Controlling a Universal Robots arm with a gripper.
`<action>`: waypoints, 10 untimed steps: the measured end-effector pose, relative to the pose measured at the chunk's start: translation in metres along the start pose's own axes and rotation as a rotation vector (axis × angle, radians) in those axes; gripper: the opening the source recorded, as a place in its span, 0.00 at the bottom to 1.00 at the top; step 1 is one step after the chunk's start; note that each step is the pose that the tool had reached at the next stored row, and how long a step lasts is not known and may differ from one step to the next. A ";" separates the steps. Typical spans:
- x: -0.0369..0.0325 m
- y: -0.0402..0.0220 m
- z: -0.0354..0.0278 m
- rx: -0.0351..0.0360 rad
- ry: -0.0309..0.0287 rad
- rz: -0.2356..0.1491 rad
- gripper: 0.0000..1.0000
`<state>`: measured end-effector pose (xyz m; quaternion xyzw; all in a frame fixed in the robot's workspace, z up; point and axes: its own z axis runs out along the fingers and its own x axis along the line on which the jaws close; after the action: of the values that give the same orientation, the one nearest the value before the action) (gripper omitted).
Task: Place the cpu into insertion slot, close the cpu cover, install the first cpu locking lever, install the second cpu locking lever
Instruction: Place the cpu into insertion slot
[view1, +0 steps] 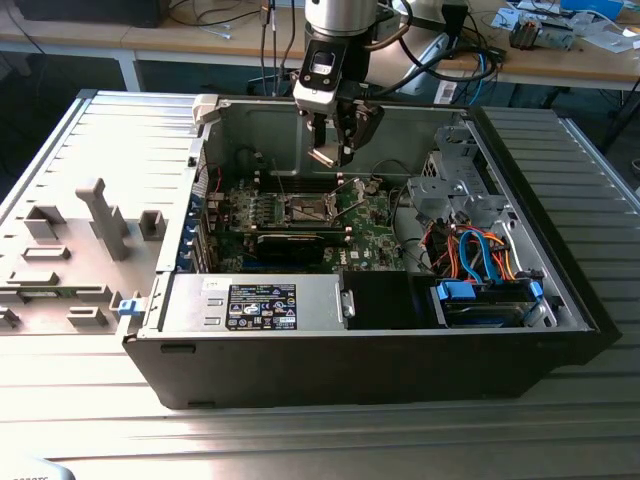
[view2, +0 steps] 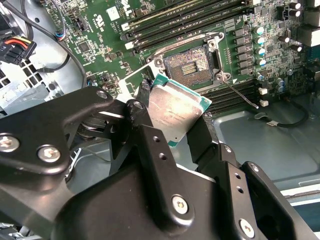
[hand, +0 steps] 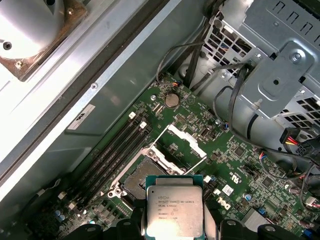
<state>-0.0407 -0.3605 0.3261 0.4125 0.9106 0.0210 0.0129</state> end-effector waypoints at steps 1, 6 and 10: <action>0.0000 0.0000 0.0003 0.0001 -0.0003 0.004 0.54; 0.0000 -0.0001 0.0013 -0.0003 -0.0003 0.014 0.54; 0.0000 -0.0001 0.0013 -0.0003 -0.0004 0.015 0.54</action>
<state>-0.0407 -0.3605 0.3247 0.4194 0.9074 0.0212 0.0130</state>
